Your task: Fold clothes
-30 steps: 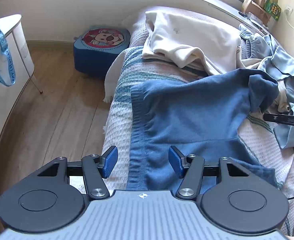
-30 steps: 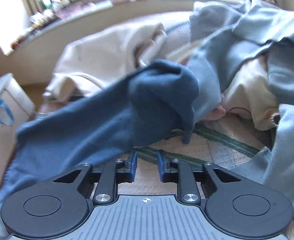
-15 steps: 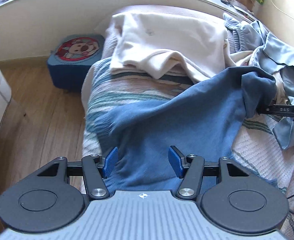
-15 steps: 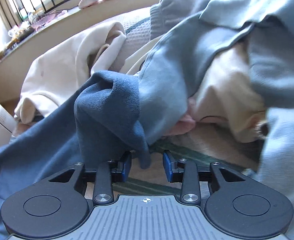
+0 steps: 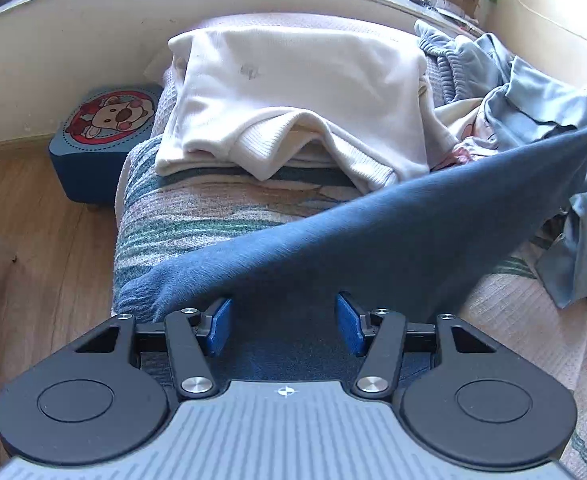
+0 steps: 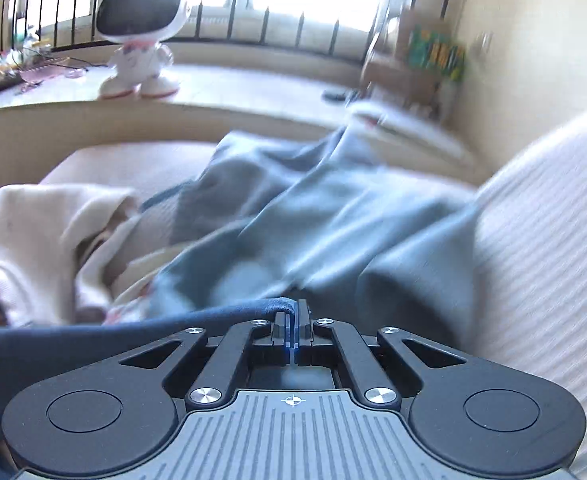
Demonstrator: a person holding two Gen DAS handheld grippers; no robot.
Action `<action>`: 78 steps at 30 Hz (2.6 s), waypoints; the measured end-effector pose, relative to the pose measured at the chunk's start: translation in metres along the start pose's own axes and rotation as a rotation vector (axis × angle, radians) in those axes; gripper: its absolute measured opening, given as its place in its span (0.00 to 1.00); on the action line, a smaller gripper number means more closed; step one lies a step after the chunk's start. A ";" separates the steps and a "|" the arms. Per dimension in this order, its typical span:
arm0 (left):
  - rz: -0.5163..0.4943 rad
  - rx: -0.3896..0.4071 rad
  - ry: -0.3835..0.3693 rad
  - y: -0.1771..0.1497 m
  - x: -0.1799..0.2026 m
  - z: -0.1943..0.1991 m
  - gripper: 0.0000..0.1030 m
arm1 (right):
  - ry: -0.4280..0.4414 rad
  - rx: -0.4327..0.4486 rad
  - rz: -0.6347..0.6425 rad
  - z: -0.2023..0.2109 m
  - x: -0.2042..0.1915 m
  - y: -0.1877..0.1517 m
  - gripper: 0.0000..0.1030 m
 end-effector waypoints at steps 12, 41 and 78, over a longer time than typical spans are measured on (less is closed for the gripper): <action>0.059 0.053 0.118 0.018 -0.028 -0.007 0.41 | 0.220 -0.014 0.110 0.047 -0.053 0.032 0.01; 0.139 0.052 0.003 -0.038 -0.016 0.052 0.57 | 0.717 -0.202 0.187 0.080 -0.201 -0.064 0.40; 0.333 0.119 0.099 -0.095 -0.034 0.107 0.65 | 0.828 -0.175 0.347 0.085 -0.306 -0.091 0.13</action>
Point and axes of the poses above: each gripper's, at about its wrist camera, not at the fingertips, and z roughly against the way its jaws point, x to its right, y to its top, the point moved 1 cm from there along -z, roughly the way its jaws point, and after that the axes turned 5 degrees about -y, right-handed, at the moved point
